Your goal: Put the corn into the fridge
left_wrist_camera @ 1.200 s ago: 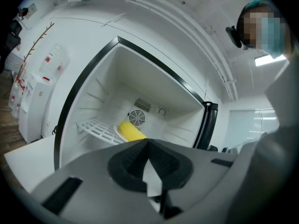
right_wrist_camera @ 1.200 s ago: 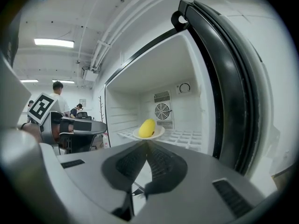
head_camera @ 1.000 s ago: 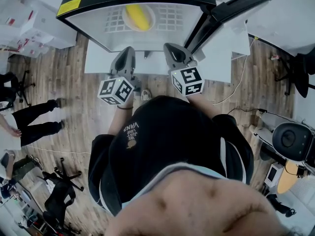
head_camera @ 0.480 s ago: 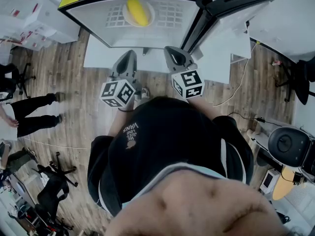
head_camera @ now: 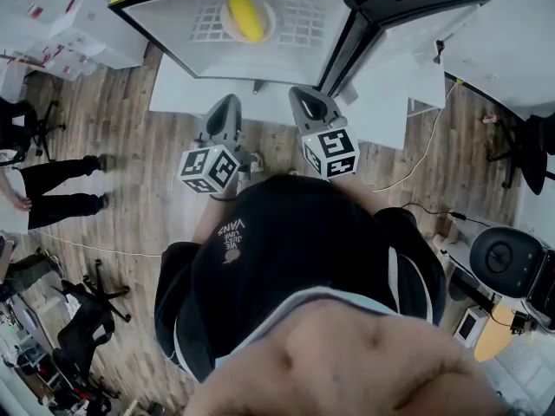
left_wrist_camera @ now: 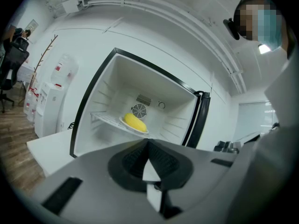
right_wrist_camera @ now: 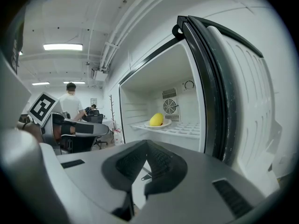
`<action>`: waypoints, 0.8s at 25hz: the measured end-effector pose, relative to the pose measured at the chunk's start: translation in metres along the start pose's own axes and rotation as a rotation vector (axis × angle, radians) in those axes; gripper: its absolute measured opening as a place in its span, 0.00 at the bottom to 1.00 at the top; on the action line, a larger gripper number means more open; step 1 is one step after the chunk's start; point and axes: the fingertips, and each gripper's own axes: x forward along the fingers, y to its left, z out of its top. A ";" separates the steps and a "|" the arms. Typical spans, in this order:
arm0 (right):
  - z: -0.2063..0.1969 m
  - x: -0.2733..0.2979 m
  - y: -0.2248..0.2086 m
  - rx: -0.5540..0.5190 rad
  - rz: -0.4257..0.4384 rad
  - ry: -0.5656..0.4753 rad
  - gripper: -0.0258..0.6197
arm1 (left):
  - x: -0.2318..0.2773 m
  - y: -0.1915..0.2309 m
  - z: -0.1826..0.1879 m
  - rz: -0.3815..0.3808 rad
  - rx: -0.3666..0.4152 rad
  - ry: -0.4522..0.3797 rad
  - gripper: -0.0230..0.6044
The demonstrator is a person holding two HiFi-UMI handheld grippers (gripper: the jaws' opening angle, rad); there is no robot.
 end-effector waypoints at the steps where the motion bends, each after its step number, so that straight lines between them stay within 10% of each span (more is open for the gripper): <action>1: -0.001 -0.001 0.000 0.001 0.002 0.001 0.06 | -0.001 -0.001 -0.001 0.004 -0.002 -0.001 0.06; 20: -0.008 -0.014 0.000 -0.012 0.037 0.006 0.06 | -0.007 -0.017 -0.011 0.034 -0.001 -0.022 0.06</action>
